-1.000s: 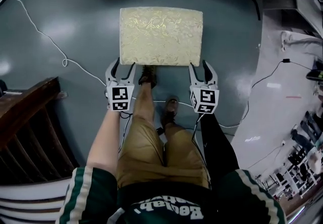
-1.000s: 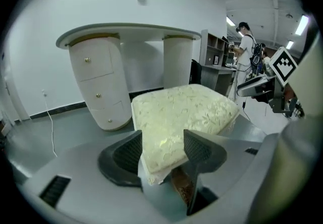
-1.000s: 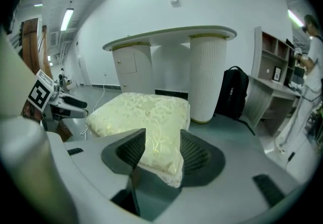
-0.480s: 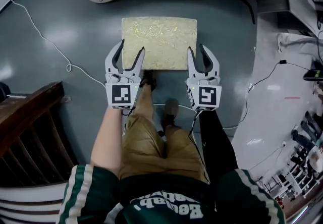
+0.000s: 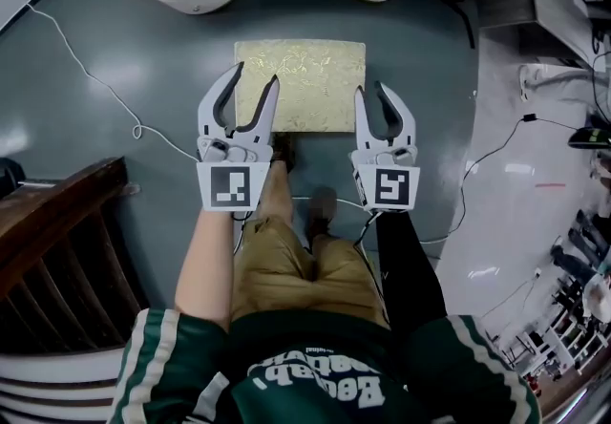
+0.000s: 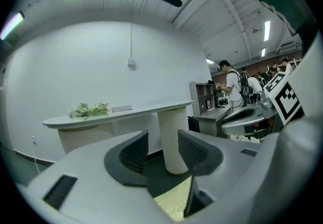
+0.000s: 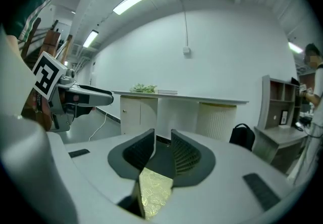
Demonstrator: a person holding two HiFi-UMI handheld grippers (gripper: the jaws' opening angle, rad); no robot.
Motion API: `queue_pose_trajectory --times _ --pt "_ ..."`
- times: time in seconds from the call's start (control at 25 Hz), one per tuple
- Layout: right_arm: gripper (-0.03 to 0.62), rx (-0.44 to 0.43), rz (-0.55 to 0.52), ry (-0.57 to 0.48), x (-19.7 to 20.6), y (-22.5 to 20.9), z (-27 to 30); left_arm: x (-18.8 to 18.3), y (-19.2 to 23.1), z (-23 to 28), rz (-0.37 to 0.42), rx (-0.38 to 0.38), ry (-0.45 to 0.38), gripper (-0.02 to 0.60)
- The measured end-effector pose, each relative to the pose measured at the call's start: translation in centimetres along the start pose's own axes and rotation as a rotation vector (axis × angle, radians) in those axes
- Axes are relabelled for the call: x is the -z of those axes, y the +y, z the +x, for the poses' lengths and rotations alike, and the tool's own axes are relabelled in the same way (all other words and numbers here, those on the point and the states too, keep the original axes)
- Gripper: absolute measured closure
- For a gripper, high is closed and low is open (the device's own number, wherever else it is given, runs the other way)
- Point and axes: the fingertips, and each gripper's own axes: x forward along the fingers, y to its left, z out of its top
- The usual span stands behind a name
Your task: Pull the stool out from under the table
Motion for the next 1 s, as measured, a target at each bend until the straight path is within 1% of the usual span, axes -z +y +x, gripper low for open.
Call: queue_pose_trajectory --times 0.04,0.08,0.2,0.28,0.4,0.44,0.48,0.52,0.6,0.64,0.68,0.72,0.84,1.0 --pt "0.484 -0.004 0.001 -0.004 -0.9 0.2 -0.3 -1.3 -0.1 -0.2 0.044 0.019 -0.002 0.377" --pt "0.485 -0.009 0.002 0.005 -1.6 0.4 -0.9 -2.6 -0.1 -0.6 0.047 0.022 -0.006 0.377" --pt "0.490 -0.031 -0.003 0.042 -4.4 0.6 -1.8 -6.3 0.4 -0.5 -0.021 0.003 -0.020 0.377" --pt "0.496 -0.046 -0.006 0.029 -7.6 0.1 -1.8 -9.0 0.8 0.3 -0.051 -0.011 -0.030 0.381" --pt "0.513 -0.059 -0.013 -0.010 -12.3 -0.2 -2.6 -12.8 0.2 0.7 -0.032 0.011 -0.046 0.400" --pt "0.525 -0.066 -0.015 -0.022 -13.7 -0.2 -2.9 -13.8 0.0 0.7 -0.022 0.018 -0.049 0.402" --pt "0.552 -0.076 -0.018 -0.033 -14.9 0.0 -3.1 -14.6 -0.2 0.6 -0.011 0.022 -0.050 0.405" --pt "0.586 -0.086 -0.021 -0.047 -16.1 0.1 -3.3 -15.4 -0.4 0.6 0.004 0.025 -0.053 0.405" --pt "0.586 -0.102 -0.024 -0.076 -18.2 0.0 -3.7 -16.9 -0.9 0.3 0.020 0.024 -0.064 0.421" --pt "0.586 -0.104 -0.023 -0.085 -19.0 -0.1 -3.9 -17.5 -1.0 0.1 0.012 0.013 -0.068 0.459" --pt "0.586 -0.104 -0.024 -0.093 -19.7 -0.4 -4.0 -18.1 -1.0 0.0 0.002 -0.003 -0.071 0.549" --pt "0.586 -0.104 -0.028 -0.107 -20.4 -0.6 -4.1 -18.7 -0.9 0.0 -0.003 -0.017 -0.075 0.566" --pt "0.586 -0.097 -0.048 -0.147 -21.9 -0.8 -4.6 -20.1 -0.9 -0.4 0.017 -0.025 -0.102 0.568" --pt "0.588 -0.079 -0.097 -0.090 -22.1 -0.9 -5.0 -20.7 -0.6 -0.8 0.018 -0.025 -0.107 0.568"
